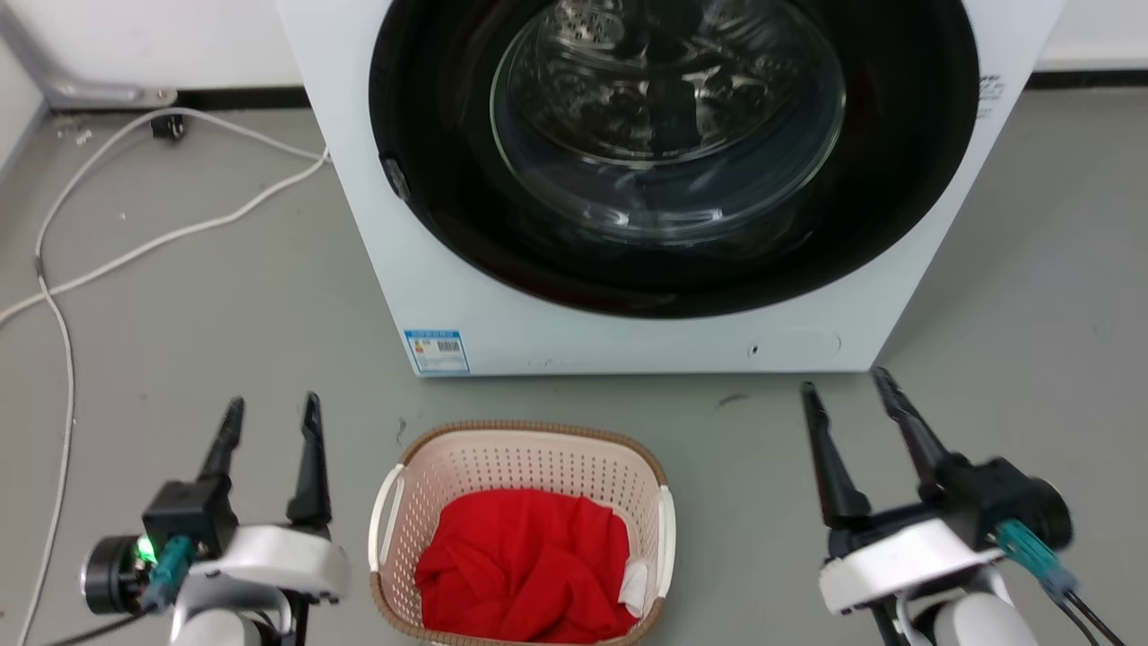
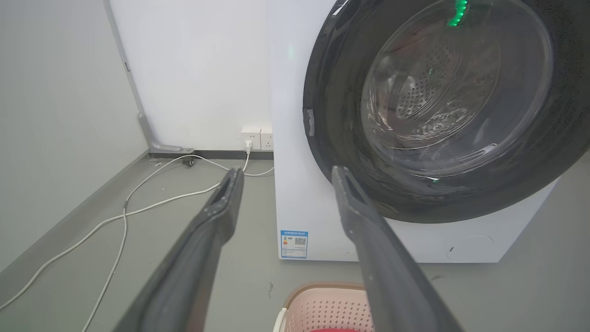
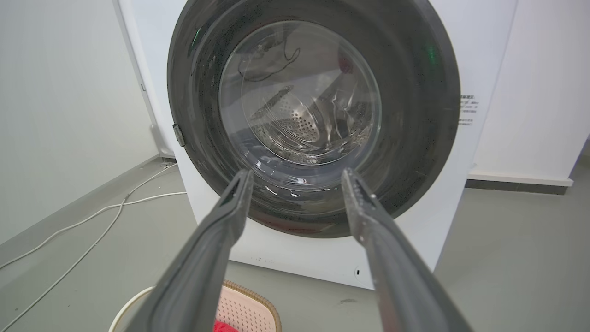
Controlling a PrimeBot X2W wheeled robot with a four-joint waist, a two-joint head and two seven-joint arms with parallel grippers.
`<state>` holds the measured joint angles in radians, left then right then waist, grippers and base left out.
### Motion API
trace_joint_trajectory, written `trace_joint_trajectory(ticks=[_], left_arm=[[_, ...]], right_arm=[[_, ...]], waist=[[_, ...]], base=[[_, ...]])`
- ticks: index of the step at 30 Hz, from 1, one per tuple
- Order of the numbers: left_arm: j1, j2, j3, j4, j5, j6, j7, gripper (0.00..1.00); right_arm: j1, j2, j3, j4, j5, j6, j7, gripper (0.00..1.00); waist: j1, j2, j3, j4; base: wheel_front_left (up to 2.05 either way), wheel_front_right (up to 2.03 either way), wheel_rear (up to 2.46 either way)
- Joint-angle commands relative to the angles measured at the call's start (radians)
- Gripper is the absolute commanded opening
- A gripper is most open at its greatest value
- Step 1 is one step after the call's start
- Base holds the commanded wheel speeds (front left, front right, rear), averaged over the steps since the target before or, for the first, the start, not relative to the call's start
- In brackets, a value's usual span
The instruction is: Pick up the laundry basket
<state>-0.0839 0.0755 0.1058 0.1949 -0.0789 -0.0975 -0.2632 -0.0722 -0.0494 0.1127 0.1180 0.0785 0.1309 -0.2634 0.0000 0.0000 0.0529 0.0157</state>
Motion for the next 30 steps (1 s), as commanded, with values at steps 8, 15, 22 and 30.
trace_joint_trajectory(ticks=[8,15,22,30], left_arm=[[-0.182,0.085,0.007,0.185,-0.015,-0.028,-0.003,1.0],[-0.327,0.127,-0.028,0.375,-0.045,-0.032,-0.002,1.0],[-0.466,0.171,-0.129,0.544,-0.114,-0.032,-0.002,1.0],[-0.601,0.21,-0.224,0.713,-0.19,-0.032,-0.002,1.0]], right_arm=[[-0.189,-0.002,0.083,0.172,0.019,0.0,-0.002,1.0],[-0.334,-0.002,0.152,0.372,-0.02,0.0,-0.002,1.0],[-0.469,-0.001,0.205,0.536,0.005,0.0,-0.002,1.0],[-0.598,-0.001,0.293,0.737,0.064,0.0,-0.002,1.0]], waist=[[0.0,0.0,0.142,0.003],[0.0,0.0,0.265,0.0],[0.0,0.0,0.4,0.0],[0.0,0.0,0.52,-0.002]], base=[[0.0,0.0,0.0],[0.0,0.0,0.0],[0.0,0.0,0.0],[0.0,0.0,0.0]])
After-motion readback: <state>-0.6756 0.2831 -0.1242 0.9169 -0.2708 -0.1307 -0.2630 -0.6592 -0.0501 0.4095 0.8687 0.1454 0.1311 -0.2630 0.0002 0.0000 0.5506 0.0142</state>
